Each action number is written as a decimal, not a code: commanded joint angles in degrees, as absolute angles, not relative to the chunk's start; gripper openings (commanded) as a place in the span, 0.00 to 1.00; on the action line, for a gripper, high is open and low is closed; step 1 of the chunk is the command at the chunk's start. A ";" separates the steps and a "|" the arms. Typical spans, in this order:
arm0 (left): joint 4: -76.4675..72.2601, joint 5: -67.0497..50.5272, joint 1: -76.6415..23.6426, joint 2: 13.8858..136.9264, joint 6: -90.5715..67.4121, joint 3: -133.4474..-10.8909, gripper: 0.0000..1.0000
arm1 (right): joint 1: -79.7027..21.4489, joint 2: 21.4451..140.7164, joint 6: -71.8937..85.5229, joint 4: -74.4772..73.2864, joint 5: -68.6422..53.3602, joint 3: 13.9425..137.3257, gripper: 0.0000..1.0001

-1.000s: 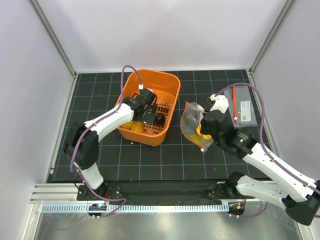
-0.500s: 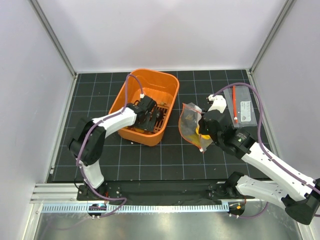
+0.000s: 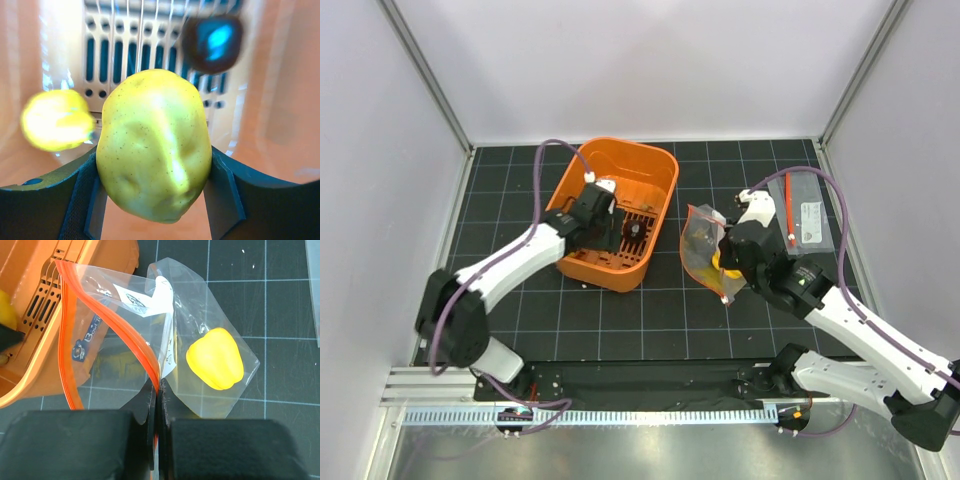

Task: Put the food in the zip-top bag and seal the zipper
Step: Pick up the fake fruit from the bin, then place the fake fruit in the zipper food storage bag.

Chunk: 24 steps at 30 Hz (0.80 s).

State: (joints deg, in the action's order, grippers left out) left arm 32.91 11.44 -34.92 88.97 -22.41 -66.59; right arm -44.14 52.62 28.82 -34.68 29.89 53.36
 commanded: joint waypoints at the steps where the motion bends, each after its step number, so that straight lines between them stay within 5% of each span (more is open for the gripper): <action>1: 31.03 10.90 -34.89 81.14 -23.38 -66.53 0.00 | -44.03 51.15 28.65 -32.87 31.55 53.35 0.01; 12: 31.73 10.20 -34.89 73.92 -23.73 -66.00 0.01 | -44.03 50.80 28.92 -32.78 31.82 53.26 0.01; 24: 18.03 -11.59 -41.47 66.71 -22.94 -62.14 0.00 | -44.03 52.91 31.72 -34.45 31.91 57.21 0.01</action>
